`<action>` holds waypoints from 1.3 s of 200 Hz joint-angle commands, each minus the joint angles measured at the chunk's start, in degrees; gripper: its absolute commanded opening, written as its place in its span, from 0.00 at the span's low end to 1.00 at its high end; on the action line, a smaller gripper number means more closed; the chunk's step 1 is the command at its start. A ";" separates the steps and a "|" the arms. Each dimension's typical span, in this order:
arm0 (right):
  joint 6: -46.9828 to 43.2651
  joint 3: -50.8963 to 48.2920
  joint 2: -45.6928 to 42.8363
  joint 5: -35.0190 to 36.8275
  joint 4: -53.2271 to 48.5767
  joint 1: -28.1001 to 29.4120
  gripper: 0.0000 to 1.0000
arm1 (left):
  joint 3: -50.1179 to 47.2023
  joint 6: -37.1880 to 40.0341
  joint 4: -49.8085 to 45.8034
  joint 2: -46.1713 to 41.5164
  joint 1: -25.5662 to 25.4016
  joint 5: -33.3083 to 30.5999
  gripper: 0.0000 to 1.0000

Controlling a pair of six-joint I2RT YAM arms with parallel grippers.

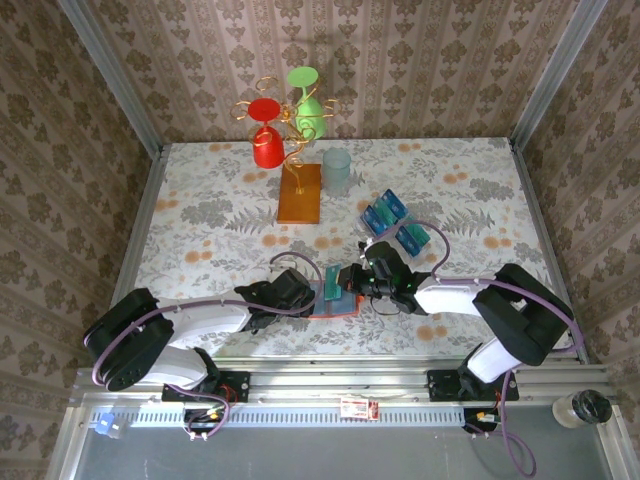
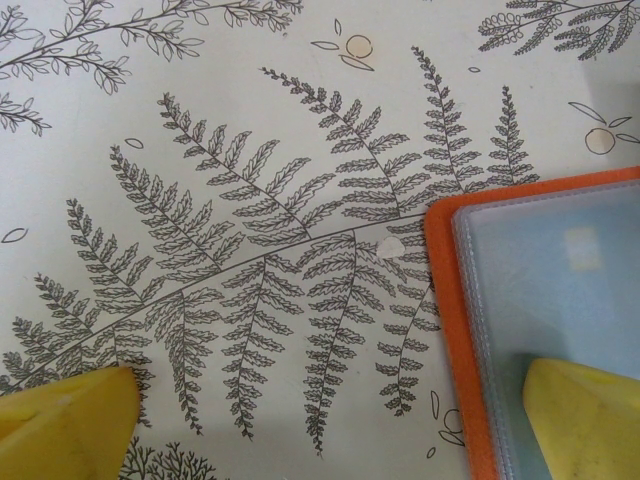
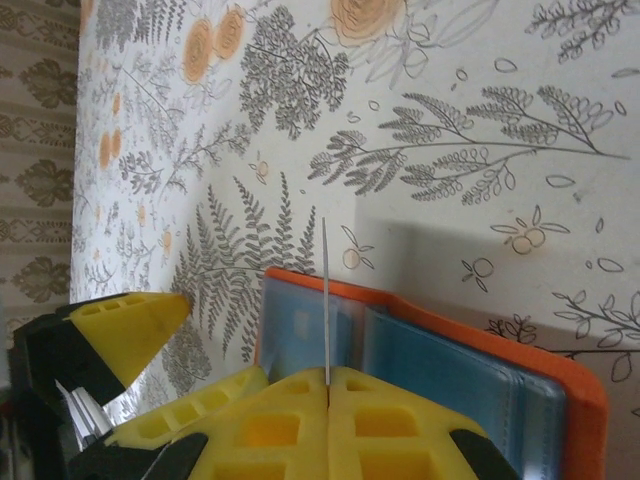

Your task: Put the credit cards into the card holder

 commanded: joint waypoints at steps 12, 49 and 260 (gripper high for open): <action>1.24 -1.36 1.03 1.37 2.11 0.70 0.00 | -0.08 -0.42 -4.00 1.19 -0.36 -0.62 1.00; 1.68 -2.40 1.26 1.42 2.96 1.00 0.00 | -0.25 -0.49 -3.75 1.23 -0.33 -0.55 1.00; 2.72 -4.77 1.39 1.81 2.68 3.16 0.00 | -0.34 -0.52 -3.51 1.39 -0.39 -0.67 1.00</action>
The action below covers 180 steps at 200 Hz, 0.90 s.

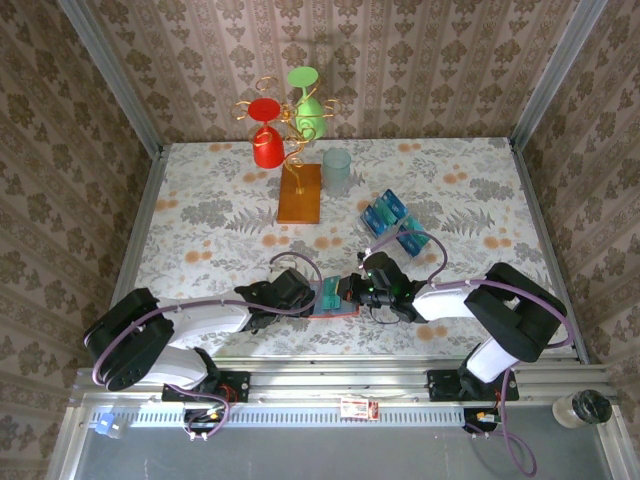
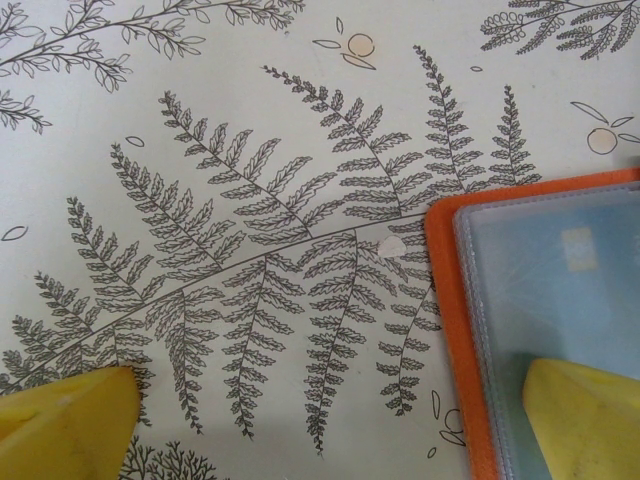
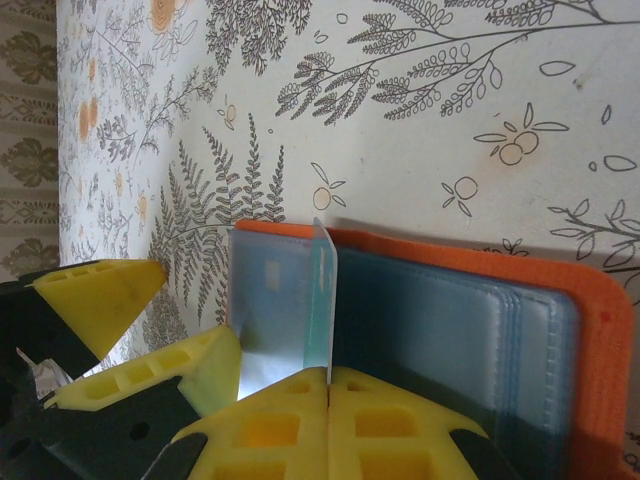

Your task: Put the credit cards into the card holder

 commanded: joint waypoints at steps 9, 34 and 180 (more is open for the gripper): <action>0.09 -1.31 -0.31 1.53 -1.98 0.95 0.00 | -0.39 -0.35 -3.49 1.38 -0.37 -0.63 1.00; 0.18 -1.55 -0.28 1.67 -2.22 1.24 0.00 | -0.34 -0.31 -3.36 1.46 -0.35 -0.55 1.00; 0.26 -1.66 -0.25 1.53 -5.54 1.72 0.00 | -0.34 -0.29 -3.13 1.93 -0.34 -0.53 1.00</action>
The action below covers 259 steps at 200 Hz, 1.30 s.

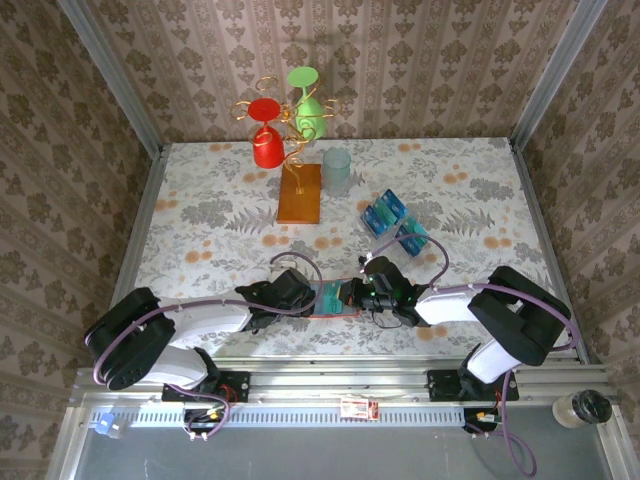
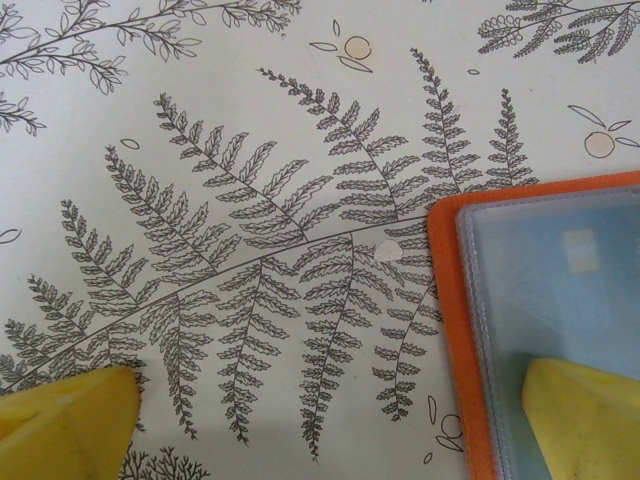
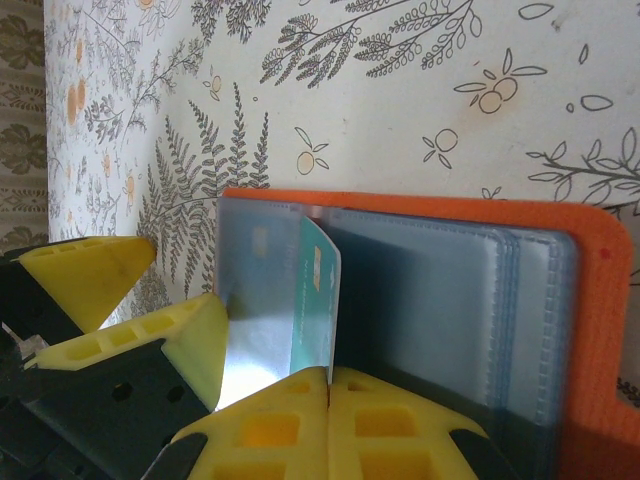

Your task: Put the credit cards into the card holder

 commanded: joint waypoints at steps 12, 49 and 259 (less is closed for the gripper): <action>0.09 0.35 1.57 0.68 -5.13 0.67 0.00 | -0.41 -0.08 -3.48 1.55 -0.36 -0.51 1.00; 0.07 1.07 2.26 -0.07 -5.52 0.77 0.00 | -0.43 -0.11 -3.43 1.58 -0.29 -0.51 1.00; -16.62 20.04 0.80 1.05 -34.59 0.42 0.24 | -3.14 0.53 -3.47 -3.77 4.20 0.52 1.00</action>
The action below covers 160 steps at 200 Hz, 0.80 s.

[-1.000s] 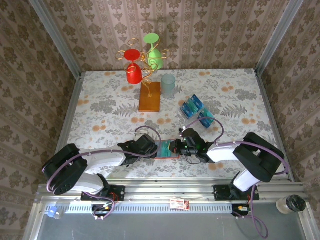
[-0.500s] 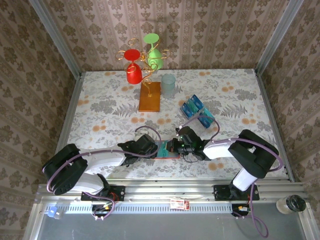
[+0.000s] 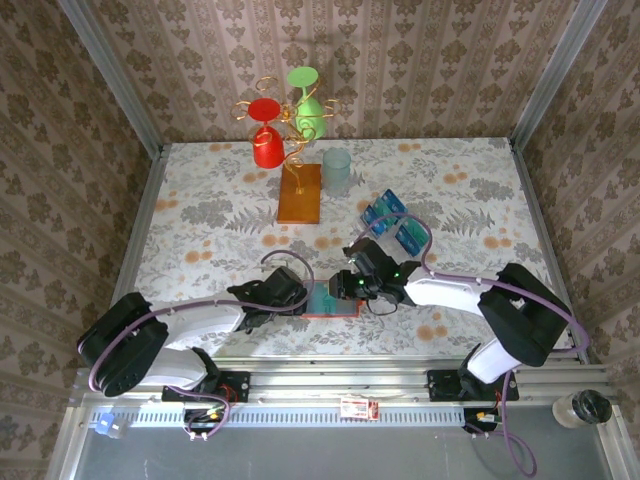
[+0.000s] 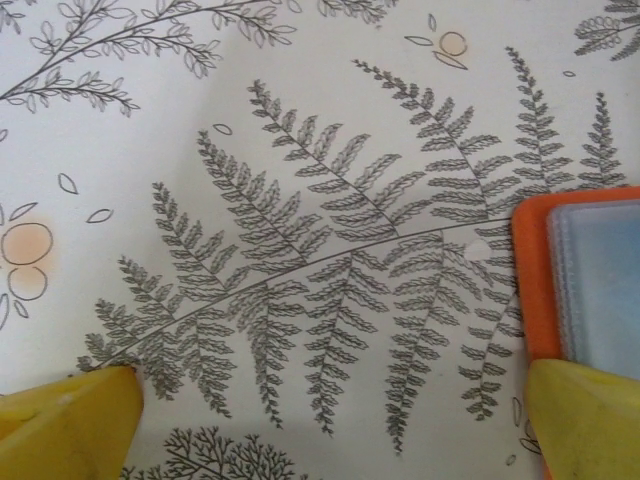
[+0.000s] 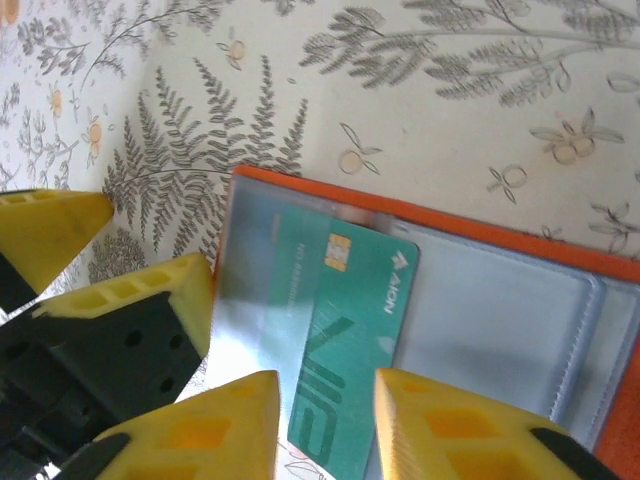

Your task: Put the credit cards into the card holder

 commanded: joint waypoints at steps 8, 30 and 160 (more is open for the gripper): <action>-3.82 3.77 2.00 1.10 -5.87 0.20 0.22 | -1.55 0.46 -1.60 -0.80 0.89 0.39 1.00; -4.13 5.16 4.42 0.51 -5.85 0.49 0.14 | -1.75 0.35 -0.97 -0.46 0.99 0.57 1.00; -2.77 10.89 14.83 -0.58 -5.30 3.47 0.05 | -1.05 1.04 1.07 1.80 0.98 1.64 1.00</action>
